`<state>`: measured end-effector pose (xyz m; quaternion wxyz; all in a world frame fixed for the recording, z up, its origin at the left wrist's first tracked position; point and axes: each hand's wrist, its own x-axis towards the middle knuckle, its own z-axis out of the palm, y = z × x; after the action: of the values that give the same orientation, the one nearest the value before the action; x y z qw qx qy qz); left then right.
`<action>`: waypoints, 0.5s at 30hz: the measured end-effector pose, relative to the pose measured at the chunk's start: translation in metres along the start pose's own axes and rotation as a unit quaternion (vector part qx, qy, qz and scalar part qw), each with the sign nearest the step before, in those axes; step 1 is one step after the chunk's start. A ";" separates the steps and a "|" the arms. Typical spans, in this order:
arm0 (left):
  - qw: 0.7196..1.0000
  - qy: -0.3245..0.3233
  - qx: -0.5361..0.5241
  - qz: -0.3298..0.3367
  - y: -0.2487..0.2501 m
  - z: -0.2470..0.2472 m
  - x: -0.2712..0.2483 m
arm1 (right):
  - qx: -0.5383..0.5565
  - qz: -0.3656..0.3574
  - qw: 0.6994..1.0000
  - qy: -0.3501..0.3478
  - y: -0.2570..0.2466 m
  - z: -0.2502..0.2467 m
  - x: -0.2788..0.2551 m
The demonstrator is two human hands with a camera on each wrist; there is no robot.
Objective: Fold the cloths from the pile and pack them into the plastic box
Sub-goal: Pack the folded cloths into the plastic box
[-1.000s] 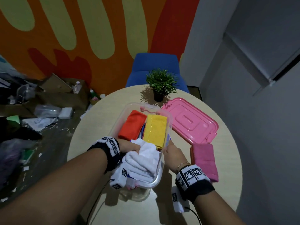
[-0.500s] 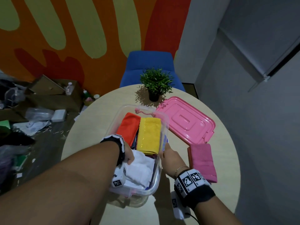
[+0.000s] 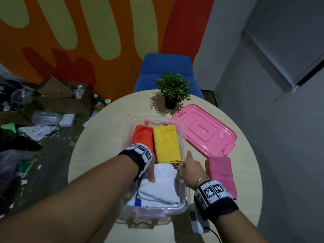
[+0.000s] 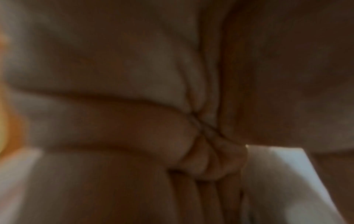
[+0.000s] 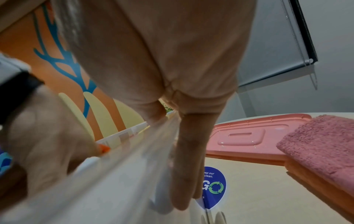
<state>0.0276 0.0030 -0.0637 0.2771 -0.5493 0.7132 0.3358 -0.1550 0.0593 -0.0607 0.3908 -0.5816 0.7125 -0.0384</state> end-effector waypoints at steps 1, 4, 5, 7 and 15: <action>0.999 0.003 0.032 0.017 0.007 -0.008 -0.006 | 0.004 -0.002 1.000 0.000 0.001 0.000 0.000; 0.985 0.025 0.166 0.046 0.032 -0.028 -0.020 | 0.008 -0.001 1.000 0.002 0.001 0.000 0.001; 0.976 0.042 0.204 0.063 0.040 -0.030 -0.023 | 0.011 -0.003 1.000 0.007 0.003 0.001 0.003; 0.967 0.029 0.221 0.125 0.054 -0.019 -0.022 | 0.016 -0.002 1.000 0.014 0.004 0.002 0.005; 0.944 0.027 0.307 0.117 0.073 0.056 0.016 | 0.031 -0.013 0.999 0.009 0.012 0.000 0.008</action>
<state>-0.0460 0.0499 -0.0984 0.3715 -0.3595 0.8482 0.1155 -0.1649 0.0556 -0.0708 0.4015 -0.5783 0.7066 -0.0708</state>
